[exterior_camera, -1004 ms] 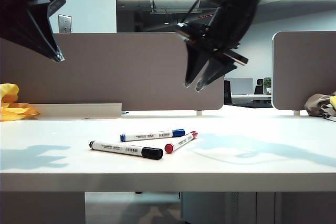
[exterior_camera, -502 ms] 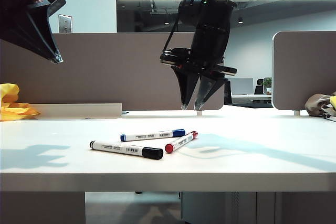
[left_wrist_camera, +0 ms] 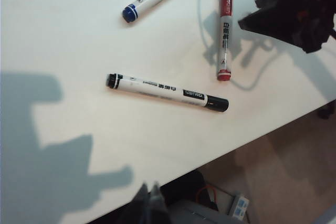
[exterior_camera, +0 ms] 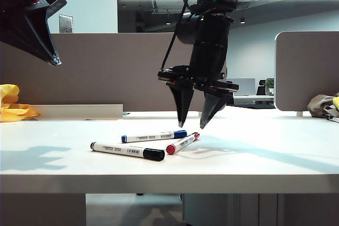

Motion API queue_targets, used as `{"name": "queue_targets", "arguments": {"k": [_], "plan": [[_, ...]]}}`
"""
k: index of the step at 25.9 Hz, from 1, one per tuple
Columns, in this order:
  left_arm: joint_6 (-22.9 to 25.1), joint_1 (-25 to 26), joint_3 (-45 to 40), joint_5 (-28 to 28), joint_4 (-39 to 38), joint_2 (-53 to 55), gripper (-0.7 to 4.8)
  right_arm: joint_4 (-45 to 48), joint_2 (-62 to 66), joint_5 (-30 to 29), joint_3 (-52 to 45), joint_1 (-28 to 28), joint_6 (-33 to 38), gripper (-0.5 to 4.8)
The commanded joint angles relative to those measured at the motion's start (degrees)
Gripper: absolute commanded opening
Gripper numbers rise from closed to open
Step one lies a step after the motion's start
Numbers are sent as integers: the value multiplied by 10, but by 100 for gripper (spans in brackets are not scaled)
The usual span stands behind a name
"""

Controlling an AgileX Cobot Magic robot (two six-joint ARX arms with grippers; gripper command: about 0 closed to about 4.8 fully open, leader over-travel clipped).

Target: Pick up the markers one by one and line them up horizontally in a straight line on the table.

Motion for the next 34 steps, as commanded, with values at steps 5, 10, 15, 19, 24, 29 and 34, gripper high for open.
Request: {"name": "queue_targets", "arguments": {"k": [5, 10, 15, 19, 24, 29, 34], "plan": [[9, 0, 4, -25, -6, -2, -5, 6, 19, -13, 5, 14, 20, 256], [9, 0, 4, -24, -11, -3, -5, 14, 23, -11, 5, 21, 20, 220], [14, 0, 4, -25, -23, -3, -5, 8, 23, 3, 5, 21, 23, 175], [24, 0, 4, -25, -30, -3, -5, -4, 30, -1, 5, 21, 23, 216], [24, 0, 4, -25, -32, -3, -5, 13, 30, -30, 5, 23, 65, 235], [38, 0, 4, -25, -35, -3, -5, 19, 30, -67, 19, 27, 78, 235], [39, 0, 4, -25, -36, -3, -5, 34, 30, -65, 38, 28, 92, 234]]}}
